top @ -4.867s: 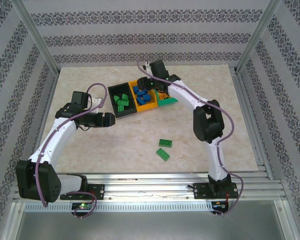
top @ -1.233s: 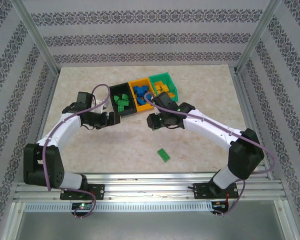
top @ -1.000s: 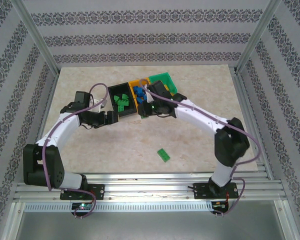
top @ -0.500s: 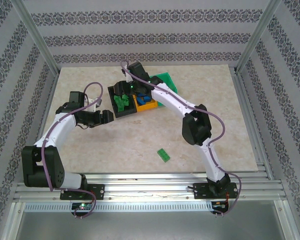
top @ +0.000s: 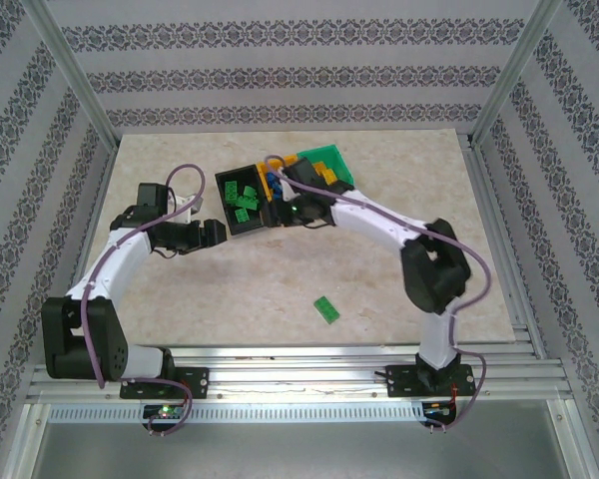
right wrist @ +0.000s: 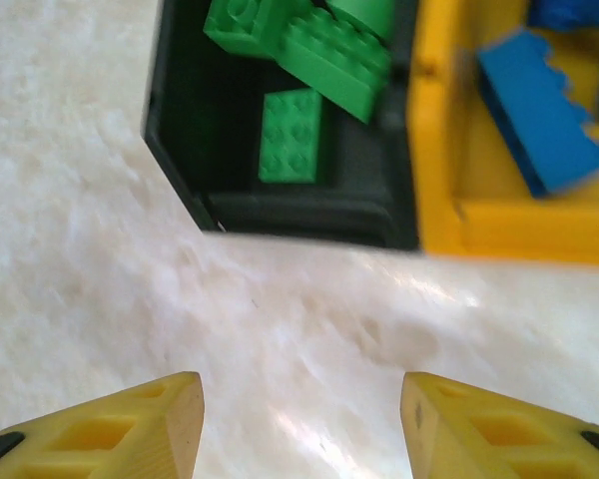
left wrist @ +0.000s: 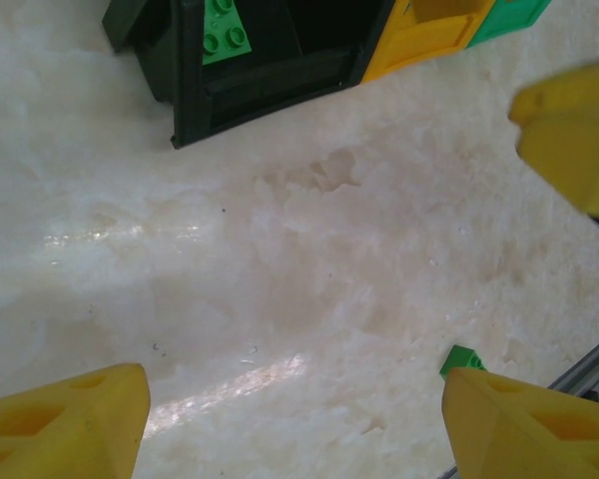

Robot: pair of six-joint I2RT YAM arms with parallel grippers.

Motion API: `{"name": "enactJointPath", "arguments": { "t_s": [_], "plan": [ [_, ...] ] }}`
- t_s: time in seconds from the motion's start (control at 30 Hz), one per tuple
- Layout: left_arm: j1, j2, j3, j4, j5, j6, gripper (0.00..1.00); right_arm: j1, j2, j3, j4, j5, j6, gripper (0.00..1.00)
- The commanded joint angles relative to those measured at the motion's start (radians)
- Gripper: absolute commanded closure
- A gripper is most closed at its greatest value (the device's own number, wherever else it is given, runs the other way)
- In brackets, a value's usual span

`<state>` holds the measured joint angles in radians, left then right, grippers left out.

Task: Sort the legos into containers by color
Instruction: Pick up the lego from the middle-left of the table.

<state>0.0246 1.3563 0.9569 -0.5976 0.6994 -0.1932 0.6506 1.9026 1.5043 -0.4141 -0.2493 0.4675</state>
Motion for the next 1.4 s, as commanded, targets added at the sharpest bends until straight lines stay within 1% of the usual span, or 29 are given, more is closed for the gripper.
{"name": "enactJointPath", "arguments": {
  "t_s": [0.0, 0.1, 0.2, 0.27, 0.37, 0.47, 0.57, 0.7, 0.8, 1.0, 1.1, 1.2, 1.37],
  "plan": [
    [-0.059, -0.042, -0.016, 0.063, 0.009, -0.045, 0.24, -0.059, -0.121, -0.145, 0.087, 0.048, 0.005, 0.45],
    [-0.149, -0.036, -0.022, 0.075, -0.035, -0.077, 0.23, -0.104, -0.185, -0.259, 0.115, 0.045, 0.011, 0.45],
    [-0.274, -0.013, -0.031, 0.094, -0.094, -0.121, 0.24, -0.151, -0.237, -0.335, 0.119, 0.047, -0.001, 0.45],
    [-0.394, 0.015, -0.031, 0.116, -0.130, -0.160, 0.24, -0.189, -0.274, -0.381, 0.120, 0.048, -0.013, 0.45],
    [-0.545, 0.080, -0.009, 0.137, -0.183, -0.206, 0.23, -0.249, -0.326, -0.447, 0.131, 0.047, -0.020, 0.44],
    [-0.694, 0.181, 0.062, 0.111, -0.219, -0.201, 0.23, -0.306, -0.377, -0.515, 0.150, 0.044, -0.020, 0.44],
    [-0.800, 0.289, 0.159, 0.039, -0.231, -0.154, 0.23, -0.361, -0.422, -0.570, 0.164, 0.043, -0.021, 0.44],
    [-0.887, 0.380, 0.252, -0.023, -0.270, -0.085, 0.22, -0.432, -0.481, -0.637, 0.176, 0.025, -0.023, 0.44],
    [-0.930, 0.438, 0.320, -0.066, -0.308, -0.025, 0.20, -0.473, -0.518, -0.677, 0.181, 0.012, -0.026, 0.44],
    [-1.002, 0.582, 0.477, -0.200, -0.418, 0.127, 0.19, -0.522, -0.569, -0.725, 0.181, 0.000, -0.032, 0.43],
    [-1.035, 0.641, 0.545, -0.259, -0.471, 0.175, 0.18, -0.529, -0.579, -0.735, 0.182, -0.002, -0.033, 0.43],
    [-1.053, 0.678, 0.580, -0.284, -0.504, 0.194, 0.17, -0.532, -0.582, -0.744, 0.191, -0.008, -0.026, 0.43],
    [-1.057, 0.711, 0.597, -0.296, -0.540, 0.204, 0.17, -0.532, -0.582, -0.752, 0.204, -0.017, -0.023, 0.43]
  ]
}}
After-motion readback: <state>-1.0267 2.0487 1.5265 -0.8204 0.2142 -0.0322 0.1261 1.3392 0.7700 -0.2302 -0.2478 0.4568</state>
